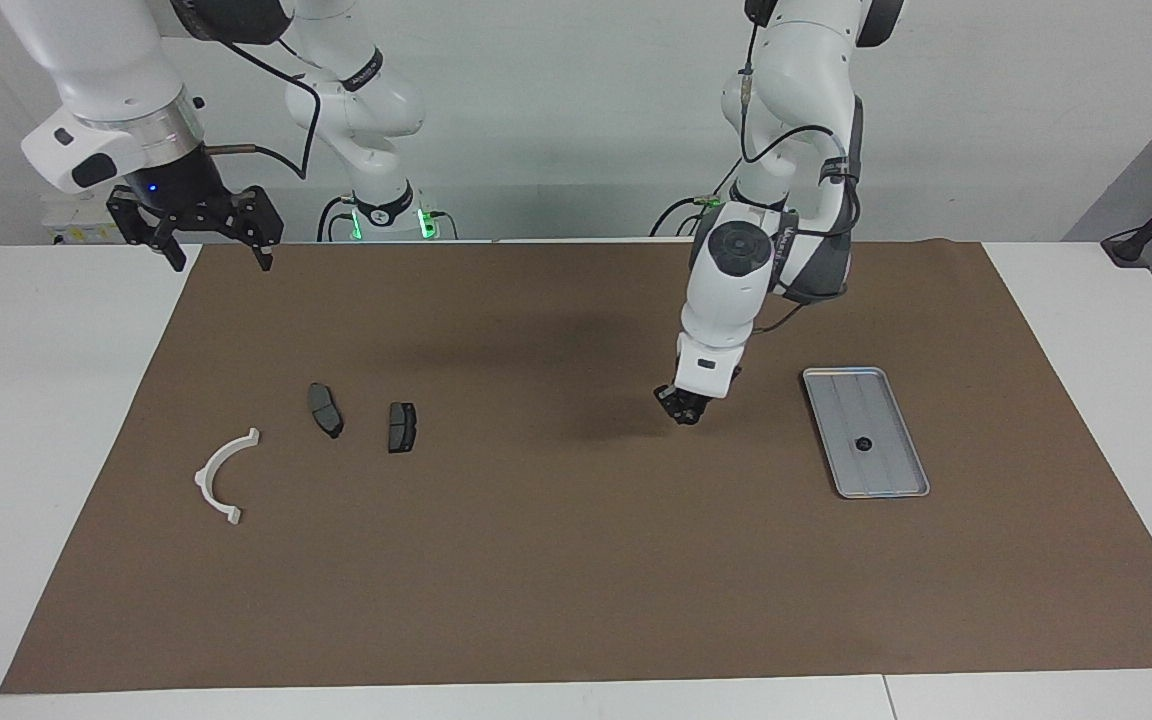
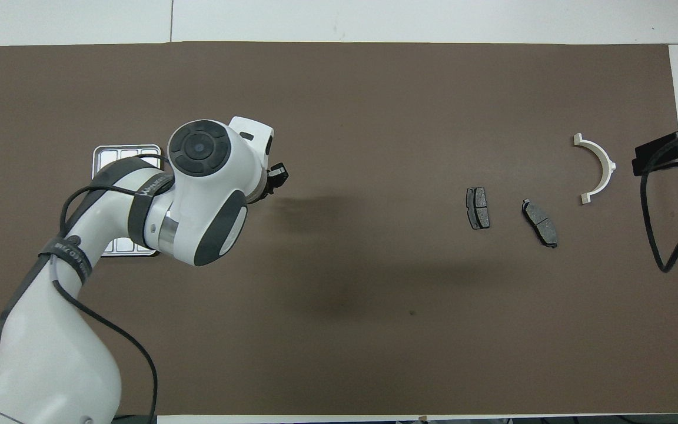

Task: Place bearing gear from tray to pile
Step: 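Carry the bearing with the left gripper to mid-table and release it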

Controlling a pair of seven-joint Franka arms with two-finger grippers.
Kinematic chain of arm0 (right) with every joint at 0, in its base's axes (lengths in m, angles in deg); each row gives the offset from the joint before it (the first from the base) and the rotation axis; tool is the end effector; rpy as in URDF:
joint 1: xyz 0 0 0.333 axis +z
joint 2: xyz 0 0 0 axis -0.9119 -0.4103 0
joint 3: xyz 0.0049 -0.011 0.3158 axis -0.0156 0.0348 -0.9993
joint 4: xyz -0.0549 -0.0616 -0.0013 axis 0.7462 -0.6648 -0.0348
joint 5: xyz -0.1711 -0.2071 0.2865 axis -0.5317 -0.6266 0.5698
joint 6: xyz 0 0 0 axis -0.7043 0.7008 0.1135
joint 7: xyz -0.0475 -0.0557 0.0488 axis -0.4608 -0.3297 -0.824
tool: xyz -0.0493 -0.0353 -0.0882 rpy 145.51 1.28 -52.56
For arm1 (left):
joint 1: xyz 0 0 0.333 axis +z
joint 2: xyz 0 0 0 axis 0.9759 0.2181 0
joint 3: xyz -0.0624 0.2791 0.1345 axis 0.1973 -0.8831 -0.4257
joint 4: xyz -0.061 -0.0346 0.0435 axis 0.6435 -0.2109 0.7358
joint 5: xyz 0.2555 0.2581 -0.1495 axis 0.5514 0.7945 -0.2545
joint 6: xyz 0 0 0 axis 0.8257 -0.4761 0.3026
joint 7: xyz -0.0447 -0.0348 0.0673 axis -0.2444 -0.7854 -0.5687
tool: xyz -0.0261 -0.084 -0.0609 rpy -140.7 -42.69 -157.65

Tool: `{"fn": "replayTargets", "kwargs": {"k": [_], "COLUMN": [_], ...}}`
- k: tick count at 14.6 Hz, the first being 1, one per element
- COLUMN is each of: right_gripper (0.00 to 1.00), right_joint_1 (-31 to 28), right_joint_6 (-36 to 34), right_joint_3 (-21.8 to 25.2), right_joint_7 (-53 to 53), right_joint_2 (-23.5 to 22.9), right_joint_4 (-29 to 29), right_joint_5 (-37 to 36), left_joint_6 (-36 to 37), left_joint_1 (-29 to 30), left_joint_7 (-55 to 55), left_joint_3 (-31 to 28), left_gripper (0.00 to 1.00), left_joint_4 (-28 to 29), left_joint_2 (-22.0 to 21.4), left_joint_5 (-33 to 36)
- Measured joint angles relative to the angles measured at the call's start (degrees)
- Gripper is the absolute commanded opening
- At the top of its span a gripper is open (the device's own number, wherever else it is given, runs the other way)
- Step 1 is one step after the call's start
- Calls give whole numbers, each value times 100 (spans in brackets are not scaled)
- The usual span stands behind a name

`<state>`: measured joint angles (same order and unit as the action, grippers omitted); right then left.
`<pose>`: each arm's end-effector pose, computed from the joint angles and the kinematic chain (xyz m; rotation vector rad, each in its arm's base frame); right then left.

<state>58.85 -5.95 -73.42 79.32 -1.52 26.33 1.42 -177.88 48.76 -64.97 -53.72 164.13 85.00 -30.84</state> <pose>0.5621 -0.0057 0.6541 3.0789 0.0397 -0.0365 0.5629 -0.3153 0.3562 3.0549 0.6086 0.0532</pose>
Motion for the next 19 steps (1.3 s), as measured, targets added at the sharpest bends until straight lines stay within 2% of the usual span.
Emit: {"fn": "replayTargets", "kwargs": {"k": [4,9,11,12,13,14,16,19], "right_gripper": [100,100,100,100,100,100,100,100], "right_joint_1": [-2,-16,-4,7,21,40,110,444], "right_joint_6": [0,1,11,62,190,386,597,958], "right_joint_3": [3,16,6,3,-2,-2,-11,-53], "right_joint_7": [0,-40,-41,-41,-41,-41,36,642], "right_joint_2": [-40,-196,-316,-400,-491,-582,-751,-1056], "right_joint_4": [1,5,9,10,11,13,24,44], "right_joint_5": [13,149,233,327,363,373,384,392], "left_joint_6": [-511,-564,-652,-695,-706,-708,-669,-177], "left_joint_1": [-189,-486,-488,-489,-489,-489,-489,-443], "left_joint_7": [-482,-909,-982,-1010,-1023,-1028,-1031,-947], "left_joint_3": [-4,-6,-15,-18,-18,-18,-27,-141], "left_gripper": [0,0,6,24,68,100,100,100], "left_joint_4": [-169,18,92,123,131,133,148,25], "left_joint_2": [504,546,546,536,533,532,533,502], "left_joint_5": [0,0,0,0,0,0,6,232]}}
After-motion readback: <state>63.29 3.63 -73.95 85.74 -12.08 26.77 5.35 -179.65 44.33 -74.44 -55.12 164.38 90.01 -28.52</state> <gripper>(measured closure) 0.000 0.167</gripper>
